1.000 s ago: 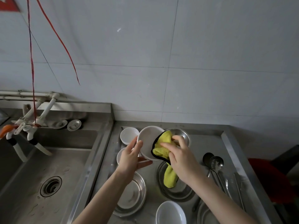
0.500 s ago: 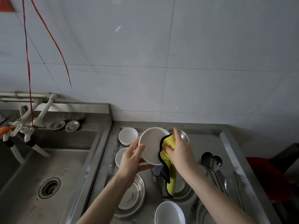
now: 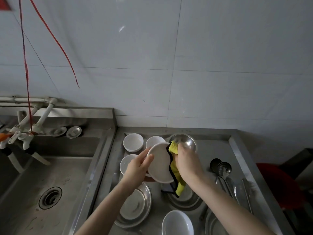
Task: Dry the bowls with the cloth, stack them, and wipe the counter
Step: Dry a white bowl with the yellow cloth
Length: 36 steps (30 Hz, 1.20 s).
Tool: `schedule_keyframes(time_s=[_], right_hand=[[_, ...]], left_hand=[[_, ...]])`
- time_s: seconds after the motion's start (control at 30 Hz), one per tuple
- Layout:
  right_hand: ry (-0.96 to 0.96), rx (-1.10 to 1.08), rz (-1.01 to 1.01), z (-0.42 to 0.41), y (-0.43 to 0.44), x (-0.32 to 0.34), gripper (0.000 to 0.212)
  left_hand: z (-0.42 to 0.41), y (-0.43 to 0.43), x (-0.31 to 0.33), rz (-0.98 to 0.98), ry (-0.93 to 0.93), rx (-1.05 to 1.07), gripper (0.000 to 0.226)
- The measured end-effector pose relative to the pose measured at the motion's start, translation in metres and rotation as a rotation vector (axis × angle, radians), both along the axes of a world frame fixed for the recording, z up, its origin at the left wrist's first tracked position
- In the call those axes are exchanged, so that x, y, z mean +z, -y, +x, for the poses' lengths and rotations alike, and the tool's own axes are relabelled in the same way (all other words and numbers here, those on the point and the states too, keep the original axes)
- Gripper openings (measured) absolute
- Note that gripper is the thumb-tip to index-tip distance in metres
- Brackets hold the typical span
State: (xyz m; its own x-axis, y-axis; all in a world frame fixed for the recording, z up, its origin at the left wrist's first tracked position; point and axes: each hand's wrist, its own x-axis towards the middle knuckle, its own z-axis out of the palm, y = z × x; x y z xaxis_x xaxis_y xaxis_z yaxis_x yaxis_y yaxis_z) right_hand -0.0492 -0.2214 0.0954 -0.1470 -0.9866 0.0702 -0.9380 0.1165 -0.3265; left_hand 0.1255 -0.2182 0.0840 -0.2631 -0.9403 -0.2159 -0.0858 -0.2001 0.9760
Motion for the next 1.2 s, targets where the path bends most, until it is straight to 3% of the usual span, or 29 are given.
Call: schedule_keyframes(time_s=[0.1,0.2,0.33,0.43,0.5,0.57,0.7,0.73,0.87,0.93,1.03,1.13,1.2], right_hand=[[-0.090,0.189,0.032,-0.002,-0.006,0.004,0.026],[-0.039,0.212,-0.058,-0.003,-0.007,0.003,0.028],[0.176,-0.043,-0.127,-0.003,-0.004,-0.003,0.022],[0.240,-0.141,-0.133,-0.002,-0.006,-0.002,0.031],[0.217,-0.126,-0.136,-0.003,-0.009,-0.003,0.036],[0.156,-0.085,-0.145,-0.006,-0.010,-0.002,0.034],[-0.014,0.149,-0.100,-0.007,-0.008,-0.004,0.033],[-0.010,0.158,-0.092,-0.006,-0.008,-0.005,0.033],[0.127,-0.009,-0.123,-0.008,-0.006,-0.010,0.034],[0.167,-0.069,-0.114,-0.007,-0.006,-0.011,0.036],[0.099,0.017,-0.170,-0.007,-0.009,-0.008,0.043],[-0.049,0.218,-0.101,-0.007,-0.014,-0.007,0.043],[-0.064,0.223,-0.086,-0.007,-0.015,-0.010,0.043]], left_hand=[[0.004,0.011,0.006,-0.090,0.254,-0.163,0.029],[0.002,0.016,0.008,-0.132,0.343,-0.128,0.039],[-0.004,-0.002,-0.005,-0.245,0.186,0.064,0.073],[-0.017,-0.016,-0.012,-0.244,0.016,0.163,0.062],[-0.018,-0.011,-0.013,-0.228,0.017,0.193,0.059],[-0.013,-0.002,-0.008,-0.300,0.154,0.120,0.063],[-0.007,0.013,0.006,-0.543,0.678,-0.221,0.064],[-0.007,0.016,0.006,-0.532,0.702,-0.225,0.063],[-0.008,0.008,-0.008,-0.415,0.383,0.056,0.066],[-0.014,-0.002,-0.018,-0.444,0.319,0.120,0.073],[-0.015,-0.002,-0.025,-0.480,0.336,0.128,0.084],[-0.011,0.008,-0.020,-0.650,0.463,-0.094,0.083],[-0.009,0.013,-0.021,-0.689,0.486,-0.146,0.078]])
